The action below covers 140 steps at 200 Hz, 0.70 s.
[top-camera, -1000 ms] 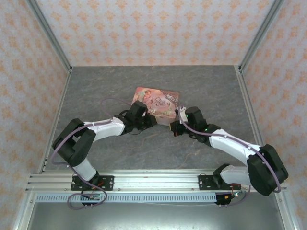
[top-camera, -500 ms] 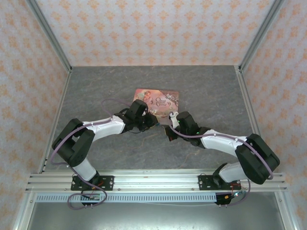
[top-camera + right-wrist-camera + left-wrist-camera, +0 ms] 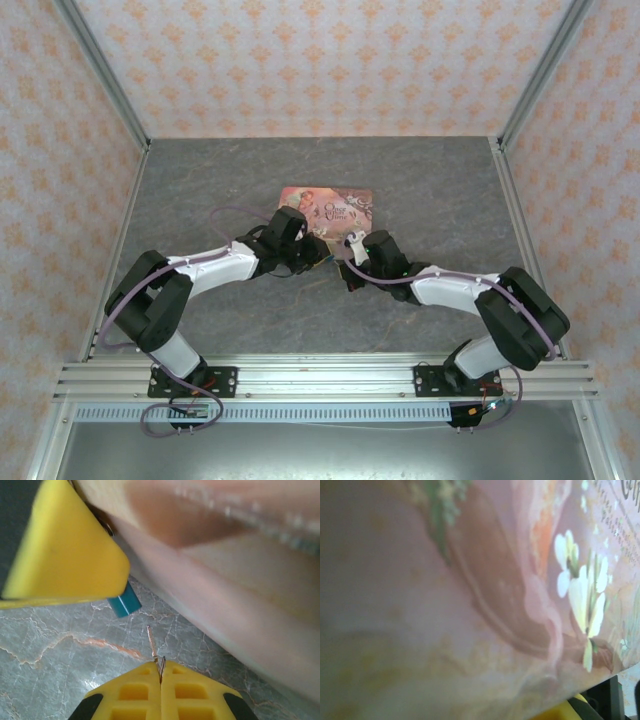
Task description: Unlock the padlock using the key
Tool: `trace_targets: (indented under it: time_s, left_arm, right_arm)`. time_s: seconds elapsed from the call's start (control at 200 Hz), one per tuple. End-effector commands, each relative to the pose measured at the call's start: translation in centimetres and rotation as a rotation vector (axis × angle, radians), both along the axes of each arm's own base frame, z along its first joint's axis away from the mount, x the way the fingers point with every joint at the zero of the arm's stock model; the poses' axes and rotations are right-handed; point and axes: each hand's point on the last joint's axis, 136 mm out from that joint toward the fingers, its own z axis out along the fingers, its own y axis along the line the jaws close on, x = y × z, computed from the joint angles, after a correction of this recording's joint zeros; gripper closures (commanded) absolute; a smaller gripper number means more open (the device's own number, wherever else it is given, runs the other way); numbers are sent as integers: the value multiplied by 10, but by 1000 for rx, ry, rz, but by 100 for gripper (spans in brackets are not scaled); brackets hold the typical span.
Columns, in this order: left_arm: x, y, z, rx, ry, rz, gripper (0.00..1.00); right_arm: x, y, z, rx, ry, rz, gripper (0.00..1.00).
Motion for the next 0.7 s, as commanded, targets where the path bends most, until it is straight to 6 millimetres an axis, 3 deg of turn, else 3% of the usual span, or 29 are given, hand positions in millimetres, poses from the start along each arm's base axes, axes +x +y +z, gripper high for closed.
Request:
trace_targets:
  time_s: [0.0,0.696]
  left_arm:
    - [1,-4,24,-53,-28,-3,81]
    - [1,-3,23,-40,-28,-5,81]
  right_arm:
    - [8,13,18,38,-63,31,100]
    - [5,19,23,57,-54,66,100]
